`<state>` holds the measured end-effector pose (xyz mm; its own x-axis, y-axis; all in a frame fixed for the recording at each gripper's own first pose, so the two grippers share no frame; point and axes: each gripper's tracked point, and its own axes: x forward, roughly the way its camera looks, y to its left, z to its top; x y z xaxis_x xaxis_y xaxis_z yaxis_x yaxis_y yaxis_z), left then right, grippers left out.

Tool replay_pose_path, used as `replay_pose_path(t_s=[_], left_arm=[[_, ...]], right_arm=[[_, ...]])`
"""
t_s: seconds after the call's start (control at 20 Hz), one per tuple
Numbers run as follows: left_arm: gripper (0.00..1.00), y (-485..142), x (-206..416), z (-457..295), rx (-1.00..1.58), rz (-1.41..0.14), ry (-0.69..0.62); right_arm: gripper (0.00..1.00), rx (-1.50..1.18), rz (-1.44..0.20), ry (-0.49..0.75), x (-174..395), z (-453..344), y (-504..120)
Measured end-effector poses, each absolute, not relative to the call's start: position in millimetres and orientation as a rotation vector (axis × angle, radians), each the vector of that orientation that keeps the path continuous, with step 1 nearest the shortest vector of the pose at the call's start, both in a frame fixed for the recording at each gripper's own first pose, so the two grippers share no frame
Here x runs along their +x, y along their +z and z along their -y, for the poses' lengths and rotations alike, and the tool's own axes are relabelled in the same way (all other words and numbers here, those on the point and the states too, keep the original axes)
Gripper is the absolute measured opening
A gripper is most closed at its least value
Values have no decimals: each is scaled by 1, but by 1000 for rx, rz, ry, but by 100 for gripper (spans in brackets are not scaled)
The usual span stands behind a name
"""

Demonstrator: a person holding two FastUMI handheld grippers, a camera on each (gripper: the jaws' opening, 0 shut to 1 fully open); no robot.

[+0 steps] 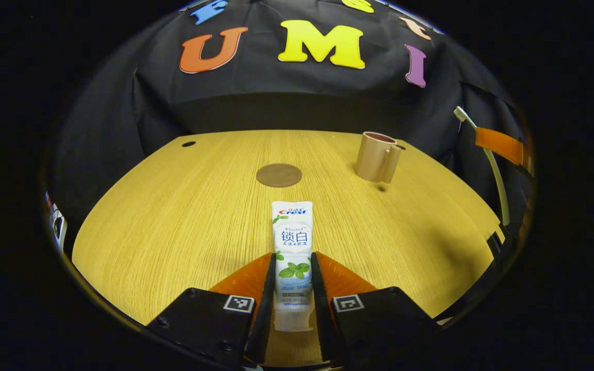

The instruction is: Put the toothbrush and toothpaste on the desktop into the cup, then pick up the cup and place it on the coaster on the desktop.

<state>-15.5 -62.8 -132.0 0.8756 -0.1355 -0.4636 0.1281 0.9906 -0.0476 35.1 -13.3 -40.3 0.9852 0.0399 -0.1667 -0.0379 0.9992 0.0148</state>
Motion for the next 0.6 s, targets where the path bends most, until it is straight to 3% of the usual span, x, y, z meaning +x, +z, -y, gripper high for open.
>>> replay_pose_path(t_s=[0.25, 0.6], left_arm=[[41, -75, 5, 54, -25, -256, -84], [41, -27, 39, 64, -36, -149, -116]], right_arm=[[1, 21, -105, 57, 67, 7, -10], [1, 66, -58, 100, 168, -2, 13]])
